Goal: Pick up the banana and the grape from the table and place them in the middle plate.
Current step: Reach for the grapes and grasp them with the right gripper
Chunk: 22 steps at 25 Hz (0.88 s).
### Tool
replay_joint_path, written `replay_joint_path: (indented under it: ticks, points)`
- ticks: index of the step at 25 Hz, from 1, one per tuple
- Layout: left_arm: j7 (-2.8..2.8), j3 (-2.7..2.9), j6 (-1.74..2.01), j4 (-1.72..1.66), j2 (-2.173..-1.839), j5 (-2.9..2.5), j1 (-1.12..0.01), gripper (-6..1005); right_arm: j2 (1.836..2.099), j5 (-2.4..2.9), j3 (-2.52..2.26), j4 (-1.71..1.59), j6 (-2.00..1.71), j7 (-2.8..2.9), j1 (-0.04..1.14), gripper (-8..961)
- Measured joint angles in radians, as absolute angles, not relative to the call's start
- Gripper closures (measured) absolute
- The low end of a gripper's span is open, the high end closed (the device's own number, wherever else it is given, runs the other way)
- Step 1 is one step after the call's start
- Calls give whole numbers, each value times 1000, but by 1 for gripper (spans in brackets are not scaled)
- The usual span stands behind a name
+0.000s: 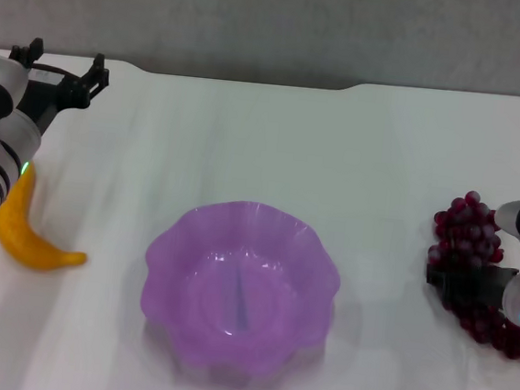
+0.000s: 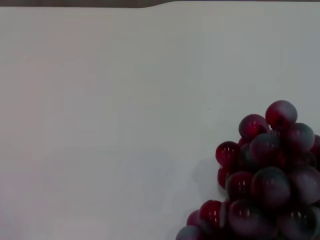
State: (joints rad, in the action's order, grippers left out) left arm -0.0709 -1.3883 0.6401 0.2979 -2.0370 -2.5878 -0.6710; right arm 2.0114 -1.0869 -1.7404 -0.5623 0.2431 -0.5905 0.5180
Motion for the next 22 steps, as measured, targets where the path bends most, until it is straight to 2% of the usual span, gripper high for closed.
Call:
replay_joint_path:
  ticks: [8, 22]
  points:
    - [-71, -1388, 640, 300, -2038, -2588, -668, 105, 2012, -1080, -1754, -560, 230, -604, 526, 325]
    - [-68, -1388, 641, 301, -2039, -2587, -667, 105, 2015, -1086, -1802, -587, 187, -639, 514, 464]
